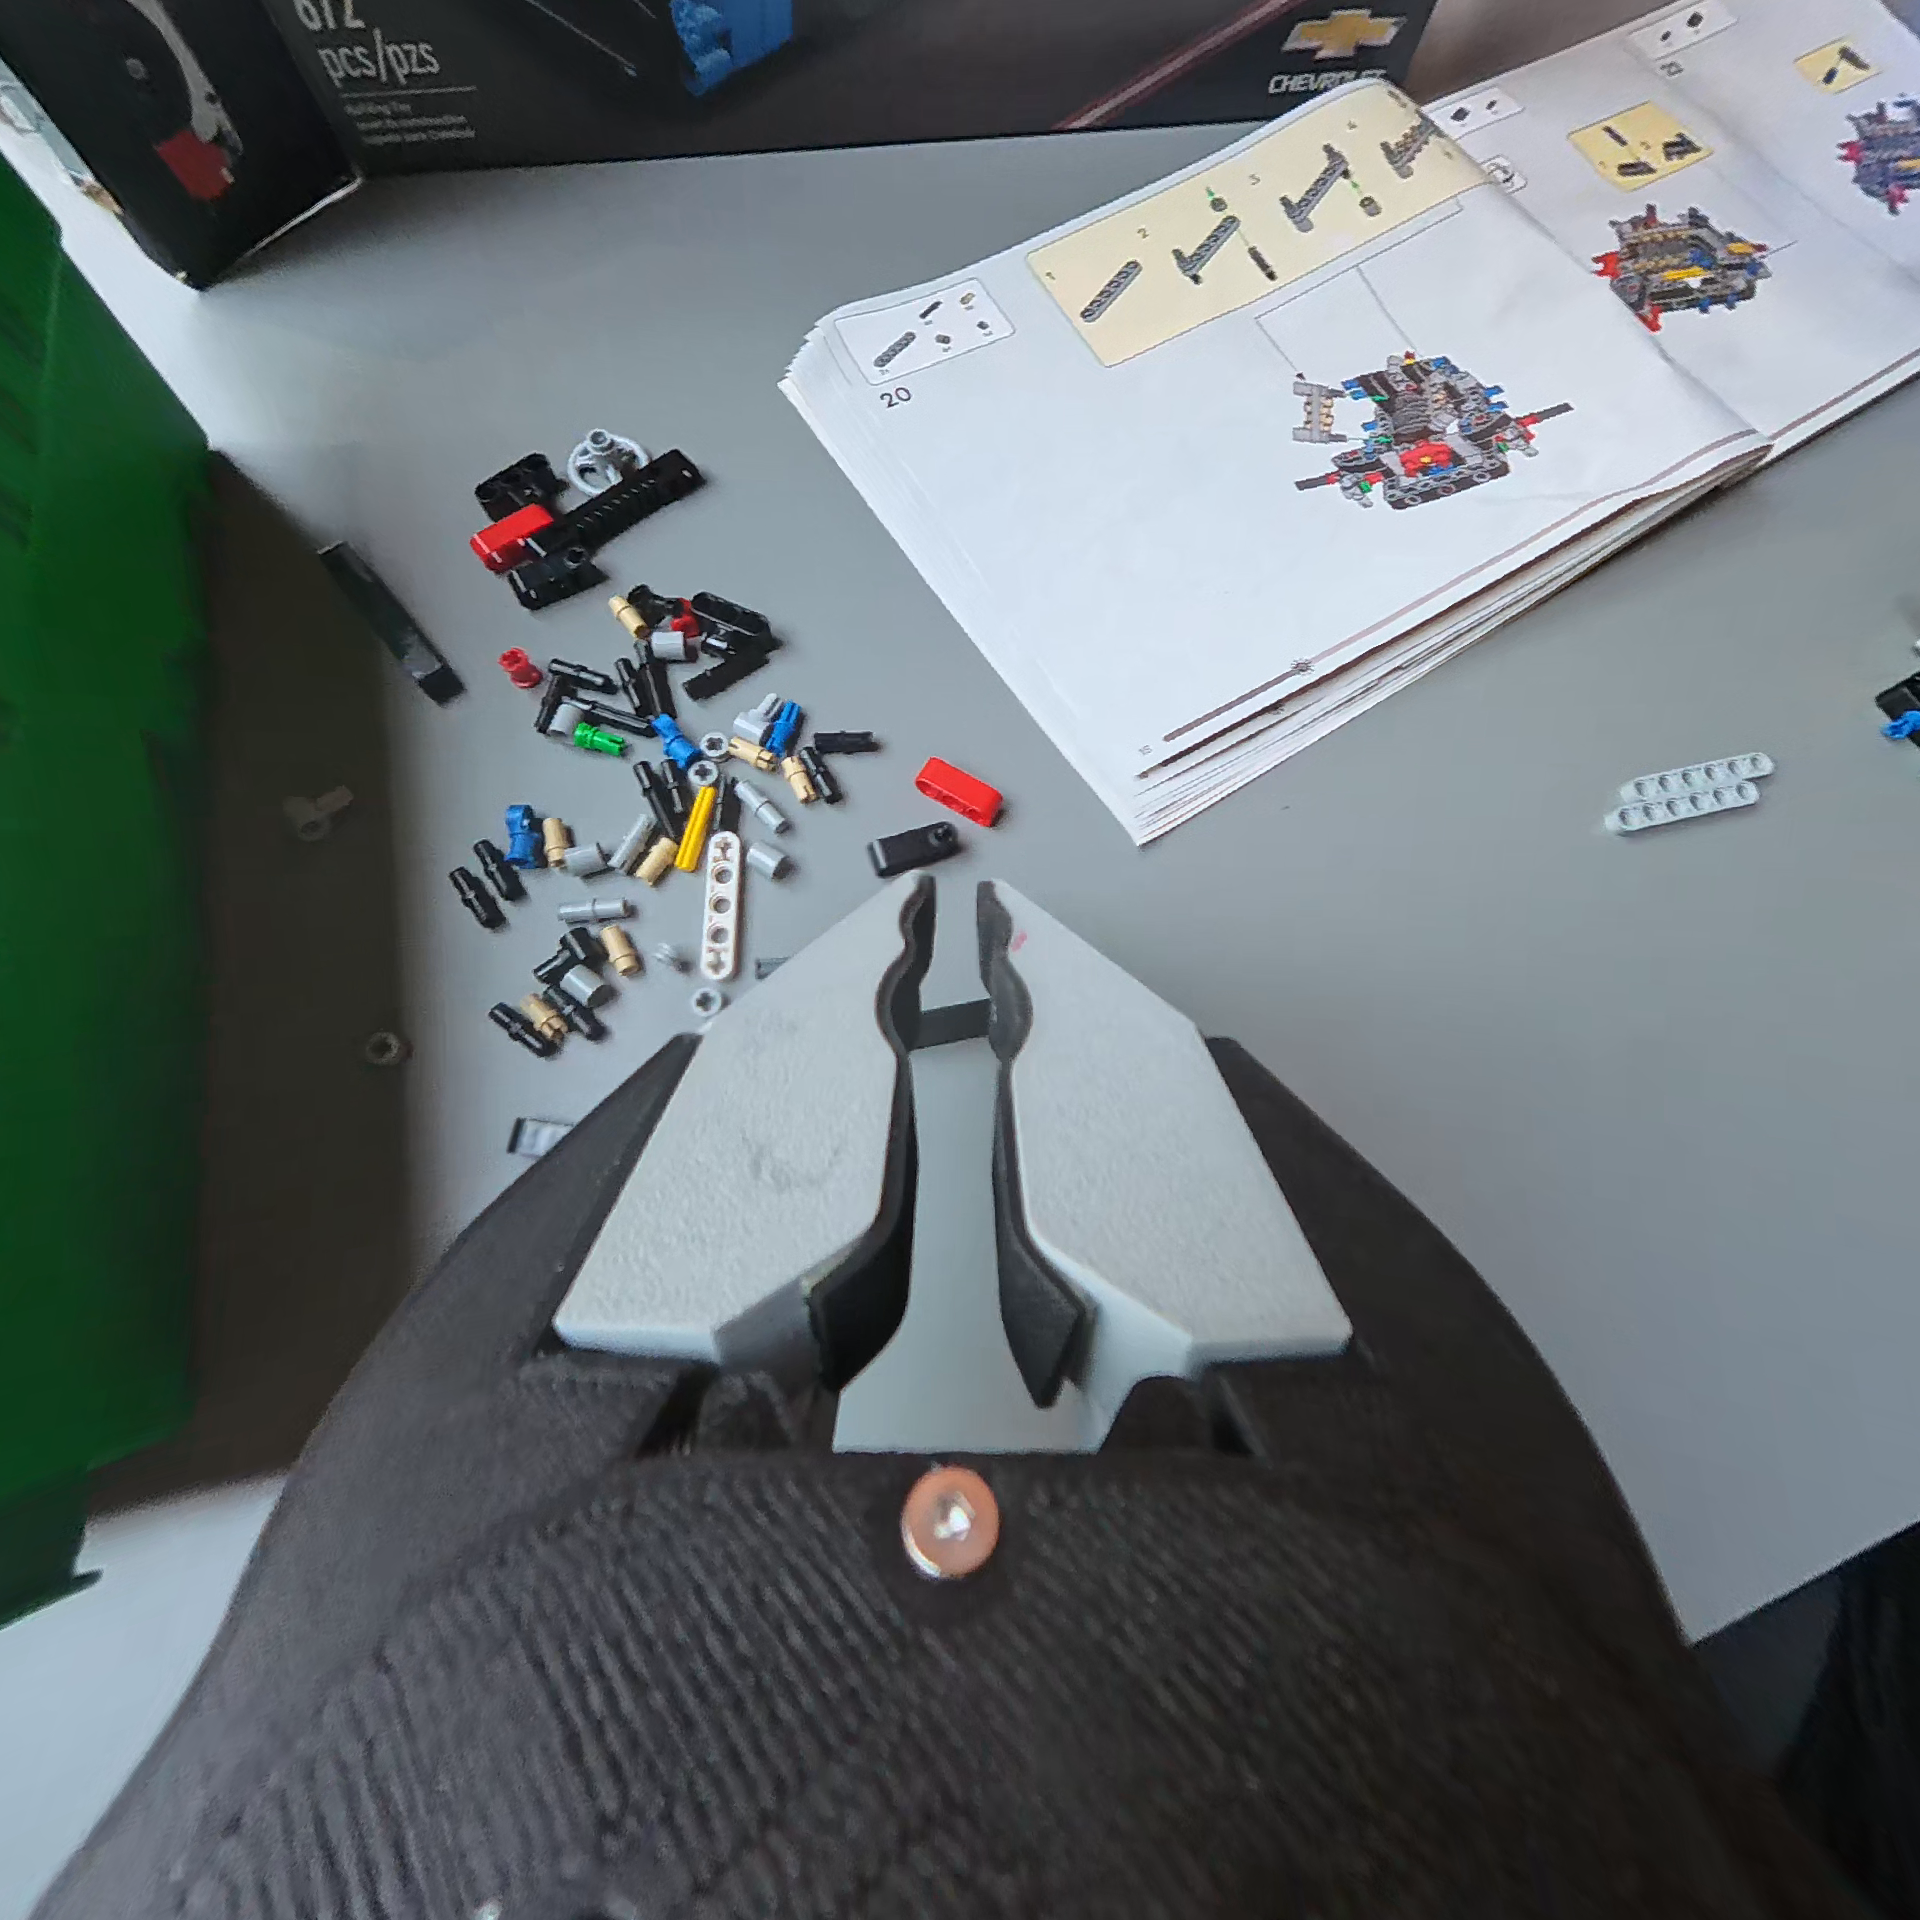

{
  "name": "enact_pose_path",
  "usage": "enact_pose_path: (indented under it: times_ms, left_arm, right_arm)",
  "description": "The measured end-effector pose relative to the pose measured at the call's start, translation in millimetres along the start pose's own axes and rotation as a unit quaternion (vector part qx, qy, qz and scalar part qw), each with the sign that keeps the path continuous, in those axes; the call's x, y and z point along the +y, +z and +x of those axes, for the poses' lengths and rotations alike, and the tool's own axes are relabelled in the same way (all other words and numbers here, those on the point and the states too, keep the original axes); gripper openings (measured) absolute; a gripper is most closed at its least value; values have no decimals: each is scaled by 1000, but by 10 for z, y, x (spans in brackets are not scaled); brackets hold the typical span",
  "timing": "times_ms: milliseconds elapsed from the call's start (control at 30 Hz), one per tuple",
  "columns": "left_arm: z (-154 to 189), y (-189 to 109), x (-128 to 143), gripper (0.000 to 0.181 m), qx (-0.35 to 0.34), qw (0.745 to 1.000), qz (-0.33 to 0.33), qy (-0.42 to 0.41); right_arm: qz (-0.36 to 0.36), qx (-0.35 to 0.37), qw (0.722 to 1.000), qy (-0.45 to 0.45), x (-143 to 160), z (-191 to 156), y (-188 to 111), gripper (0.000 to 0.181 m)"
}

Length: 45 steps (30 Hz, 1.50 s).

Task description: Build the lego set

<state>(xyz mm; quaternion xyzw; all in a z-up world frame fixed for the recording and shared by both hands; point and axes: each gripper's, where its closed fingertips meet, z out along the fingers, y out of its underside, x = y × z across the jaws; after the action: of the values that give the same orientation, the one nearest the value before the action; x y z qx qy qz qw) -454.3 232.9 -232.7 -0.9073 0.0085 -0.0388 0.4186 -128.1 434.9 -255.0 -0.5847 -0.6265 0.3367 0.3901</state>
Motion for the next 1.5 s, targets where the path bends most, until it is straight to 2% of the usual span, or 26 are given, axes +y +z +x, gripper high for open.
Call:
enact_pose_path:
  times_ms: [167,267,400,500,600,667,767,967,1233,1500]
  left_arm:
    - [-235,-57,-54,6,-21,1000,-4,-9]
    - [-292,-11,-112,9,-11,1000,-13,-11]
    - [-309,189,-154,12,13,998,-50,23]
    - [-265,393,-110,12,56,991,-105,63]
    - [-528,522,-34,5,4,977,-162,137]
    - [-672,542,-16,5,-15,974,-184,134]
    - [-568,609,-141,6,35,980,-159,116]
    - [-580,799,-246,3,38,964,-187,186]
    - [-663,926,-116,4,45,926,-268,260]
    - [-673,902,-90,2,47,922,-282,261]
  right_arm:
    - [-2,1,1000,-1,6,1,4,72]
    - [-2,3,1000,-1,5,4,4,72]
    - [-4,2,1000,0,10,6,8,72]
    - [-5,3,1000,0,11,6,8,72]
    - [-4,4,1000,-1,10,7,7,72]
    - [-3,5,1000,-2,6,7,4,72]
    - [-2,5,1000,-2,5,5,4,71]
    - [-3,3,1000,-1,8,3,7,71]
    - [-1,3,1000,-2,3,2,4,71]
    - [-2,1,1000,-2,4,-2,3,71]
